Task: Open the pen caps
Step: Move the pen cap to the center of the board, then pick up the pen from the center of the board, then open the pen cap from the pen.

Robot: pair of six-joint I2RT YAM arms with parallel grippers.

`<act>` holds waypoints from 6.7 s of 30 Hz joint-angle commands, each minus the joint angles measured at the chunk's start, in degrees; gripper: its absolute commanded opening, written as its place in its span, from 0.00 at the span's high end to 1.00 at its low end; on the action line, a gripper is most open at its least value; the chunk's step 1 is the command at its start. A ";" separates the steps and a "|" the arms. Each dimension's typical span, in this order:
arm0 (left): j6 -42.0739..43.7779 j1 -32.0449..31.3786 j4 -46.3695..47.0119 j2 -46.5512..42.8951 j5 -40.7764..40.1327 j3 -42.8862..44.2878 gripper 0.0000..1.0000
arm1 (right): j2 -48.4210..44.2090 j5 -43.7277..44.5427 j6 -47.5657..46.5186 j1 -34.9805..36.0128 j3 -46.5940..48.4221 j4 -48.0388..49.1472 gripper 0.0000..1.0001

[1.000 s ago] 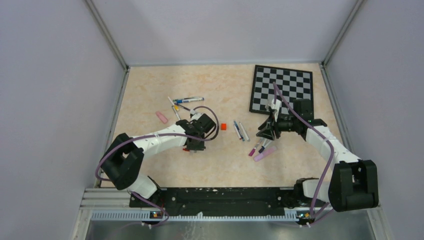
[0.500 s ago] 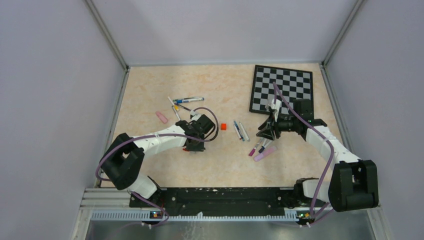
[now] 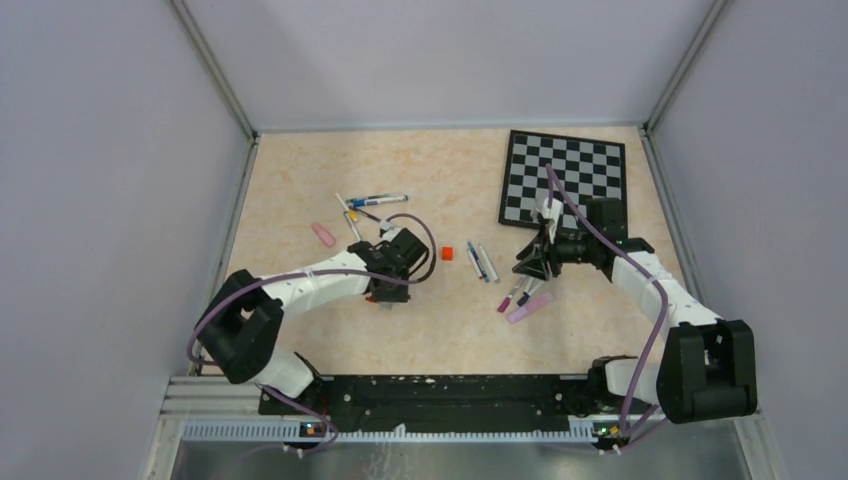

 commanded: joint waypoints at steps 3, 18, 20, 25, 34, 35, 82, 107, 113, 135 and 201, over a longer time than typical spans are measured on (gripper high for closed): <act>4.92 0.69 5.98 -8.53 1.56 -1.45 0.53 | -0.80 -1.73 -2.91 -0.69 0.17 0.25 0.61; 9.29 13.75 29.99 -30.61 23.40 -15.10 0.01 | -2.89 -5.63 -27.83 -1.21 -2.89 -11.39 0.43; 8.19 13.73 31.89 -31.40 24.94 -16.55 0.01 | -2.76 -5.46 -40.83 -1.22 -3.36 -19.43 0.42; 6.00 13.73 35.47 -33.04 26.72 -19.10 0.01 | -1.12 -1.25 -47.62 -1.19 -1.95 -23.99 0.42; 1.99 13.77 43.84 -33.27 29.43 -22.82 0.01 | 5.31 8.48 -65.76 0.56 4.12 -31.61 0.46; 1.96 13.73 44.08 -33.06 29.50 -22.89 0.01 | 6.85 8.71 -67.99 0.67 5.98 -33.03 0.47; 4.54 13.83 39.73 -41.91 27.60 -25.62 0.01 | 31.12 35.42 -75.70 16.26 21.00 -34.41 0.89; -6.56 13.54 62.95 -30.12 47.72 -29.80 0.02 | 15.32 18.31 -71.06 16.26 12.55 -28.44 1.00; -11.02 10.49 70.07 -28.24 44.87 -30.23 0.03 | 7.86 7.75 -53.55 16.26 10.31 -26.21 1.00; -22.67 -6.35 71.37 -14.85 16.62 -19.90 0.24 | -3.89 -3.10 5.50 13.45 -5.00 8.36 1.00; -8.75 11.79 59.27 -36.18 9.52 -16.36 1.00 | -0.27 -0.48 13.24 11.94 -7.03 14.87 1.00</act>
